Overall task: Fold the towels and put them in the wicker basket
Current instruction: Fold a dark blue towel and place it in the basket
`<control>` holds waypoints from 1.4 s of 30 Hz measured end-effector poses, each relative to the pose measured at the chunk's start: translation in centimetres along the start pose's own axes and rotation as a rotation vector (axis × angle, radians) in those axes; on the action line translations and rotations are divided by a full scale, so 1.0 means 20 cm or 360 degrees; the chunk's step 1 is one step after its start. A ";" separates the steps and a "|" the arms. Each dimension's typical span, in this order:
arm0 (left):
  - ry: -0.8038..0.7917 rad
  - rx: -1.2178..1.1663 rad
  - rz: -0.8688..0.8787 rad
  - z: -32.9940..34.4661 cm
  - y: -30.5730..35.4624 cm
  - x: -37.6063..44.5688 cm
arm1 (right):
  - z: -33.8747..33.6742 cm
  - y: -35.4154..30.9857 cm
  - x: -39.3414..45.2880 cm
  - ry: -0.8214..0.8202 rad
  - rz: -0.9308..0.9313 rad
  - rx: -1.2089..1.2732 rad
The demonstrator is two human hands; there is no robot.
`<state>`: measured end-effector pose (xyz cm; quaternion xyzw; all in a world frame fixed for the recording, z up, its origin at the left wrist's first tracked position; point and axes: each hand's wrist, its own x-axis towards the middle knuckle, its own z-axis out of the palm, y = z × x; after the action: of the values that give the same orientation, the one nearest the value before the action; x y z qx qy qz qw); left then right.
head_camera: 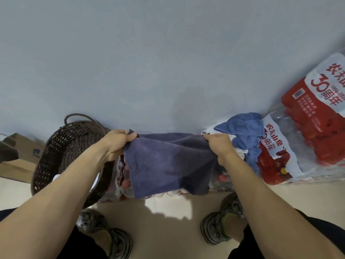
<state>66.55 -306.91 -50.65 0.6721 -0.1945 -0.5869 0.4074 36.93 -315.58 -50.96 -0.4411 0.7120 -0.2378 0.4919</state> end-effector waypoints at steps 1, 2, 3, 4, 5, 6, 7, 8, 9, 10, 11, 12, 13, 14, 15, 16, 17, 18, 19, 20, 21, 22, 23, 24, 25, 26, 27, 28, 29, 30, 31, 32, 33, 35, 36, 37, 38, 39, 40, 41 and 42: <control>0.0057 0.0039 -0.0020 -0.01 -0.01 0.03 | 0.03 0.02 0.06 0.0026 0.0041 0.0020; 0.0140 0.0089 -0.0032 -0.01 -0.03 0.07 | 0.05 0.05 0.11 0.0033 0.0096 0.0031; 0.0237 0.0141 -0.0042 -0.02 -0.05 0.11 | 0.07 0.07 0.17 0.0021 0.0163 0.0049; 0.0326 0.0171 -0.0051 -0.02 -0.06 0.15 | 0.10 0.10 0.22 -0.0016 0.0237 0.0087; 0.0387 0.0187 -0.0065 -0.02 -0.08 0.19 | 0.12 0.11 0.27 -0.0065 0.0300 0.0135; 0.0404 0.0183 -0.0084 -0.01 -0.09 0.23 | 0.14 0.13 0.32 -0.0097 0.0329 0.0171; 0.0387 0.0191 -0.0091 -0.01 -0.10 0.27 | 0.17 0.14 0.37 -0.0090 0.0323 0.0178; 0.0369 0.0250 -0.0067 0.00 -0.11 0.31 | 0.19 0.14 0.42 -0.0053 0.0297 0.0156; 0.0384 0.0370 -0.0018 0.00 -0.12 0.36 | 0.21 0.15 0.46 -0.0012 0.0254 0.0118; 0.0444 0.0525 0.0039 0.00 -0.13 0.40 | 0.24 0.15 0.49 0.0012 0.0207 0.0070; 0.0528 0.0683 0.0082 0.00 -0.14 0.43 | 0.26 0.15 0.53 0.0018 0.0157 0.0020; 0.0601 0.0828 0.0105 0.00 -0.16 0.46 | 0.29 0.16 0.55 0.0010 0.0106 -0.0043; 0.0653 0.0952 0.0117 -0.01 -0.18 0.49 | 0.32 0.17 0.58 0.0000 0.0046 -0.0141; 0.0687 0.1055 0.0124 -0.01 -0.20 0.53 | 0.34 0.18 0.60 -0.0023 -0.0025 -0.0290; 0.0714 0.1117 0.0122 -0.01 -0.22 0.56 | 0.35 0.20 0.62 -0.0050 -0.0098 -0.0455; 0.0731 0.1151 0.0118 -0.01 -0.24 0.59 | 0.37 0.21 0.64 -0.0061 -0.0169 -0.0583; 0.0739 0.1167 0.0117 -0.01 -0.25 0.61 | 0.38 0.22 0.65 -0.0051 -0.0234 -0.0647; 0.0744 0.1179 0.0131 0.00 -0.27 0.63 | 0.38 0.24 0.66 -0.0026 -0.0285 -0.0662; 0.0751 0.1183 0.0157 0.00 -0.28 0.65 | 0.39 0.25 0.68 0.0009 -0.0320 -0.0655; 0.0764 0.1182 0.0190 -0.01 -0.30 0.66 | 0.39 0.26 0.69 0.0042 -0.0343 -0.0647; 0.0781 0.1181 0.0219 -0.01 -0.32 0.67 | 0.40 0.27 0.70 0.0067 -0.0360 -0.0643; 0.0793 0.1180 0.0238 -0.01 -0.33 0.67 | 0.41 0.27 0.70 0.0083 -0.0375 -0.0651; 0.0799 0.1178 0.0239 -0.01 -0.35 0.68 | 0.42 0.28 0.70 0.0101 -0.0390 -0.0672; 0.0800 0.1174 0.0229 -0.02 -0.36 0.68 | 0.43 0.28 0.71 0.0122 -0.0393 -0.0702; 0.0793 0.1170 0.0209 -0.02 -0.36 0.69 | 0.44 0.27 0.71 0.0144 -0.0385 -0.0736; 0.0776 0.1167 0.0182 -0.02 -0.36 0.70 | 0.45 0.27 0.71 0.0166 -0.0367 -0.0775; 0.0751 0.1166 0.0148 -0.03 -0.35 0.70 | 0.46 0.27 0.71 0.0186 -0.0347 -0.0820; 0.0727 0.1159 0.0114 -0.04 -0.34 0.70 | 0.46 0.27 0.71 0.0198 -0.0328 -0.0866; 0.0708 0.1147 0.0086 -0.05 -0.33 0.70 | 0.47 0.27 0.72 0.0199 -0.0310 -0.0912; 0.0698 0.1135 0.0069 -0.06 -0.32 0.68 | 0.47 0.26 0.72 0.0192 -0.0290 -0.0956; 0.0698 0.1130 0.0062 -0.08 -0.31 0.66 | 0.47 0.26 0.71 0.0190 -0.0264 -0.0985; 0.0701 0.1126 0.0061 -0.08 -0.31 0.63 | 0.47 0.25 0.70 0.0203 -0.0237 -0.1002; 0.0701 0.1121 0.0055 -0.09 -0.31 0.60 | 0.46 0.24 0.67 0.0235 -0.0217 -0.1041; 0.0684 0.1121 0.0015 -0.07 -0.31 0.51 | 0.48 0.22 0.59 0.0344 -0.0307 -0.1244; 0.0677 0.1121 0.0002 -0.05 -0.33 0.45 | 0.50 0.22 0.53 0.0399 -0.0446 -0.1352; 0.0674 0.1112 0.0007 -0.03 -0.35 0.40 | 0.53 0.22 0.48 0.0430 -0.0631 -0.1406; 0.0682 0.1091 0.0024 0.00 -0.37 0.33 | 0.56 0.22 0.42 0.0420 -0.0815 -0.1380; 0.0700 0.1058 0.0035 0.02 -0.41 0.26 | 0.61 0.21 0.38 0.0357 -0.0960 -0.1302; 0.0728 0.1024 0.0037 0.05 -0.46 0.18 | 0.66 0.20 0.34 0.0252 -0.1061 -0.1200; 0.0772 0.0995 0.0035 0.08 -0.53 0.11 | 0.71 0.17 0.30 0.0119 -0.1117 -0.1118; 0.0825 0.0971 0.0019 0.11 -0.61 0.05 | 0.77 0.15 0.27 -0.0020 -0.1149 -0.1076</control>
<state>62.08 -301.12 -60.58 0.8869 -0.2546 -0.3108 0.2282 49.02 -317.26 -62.11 -0.7960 0.5480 -0.1461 0.2116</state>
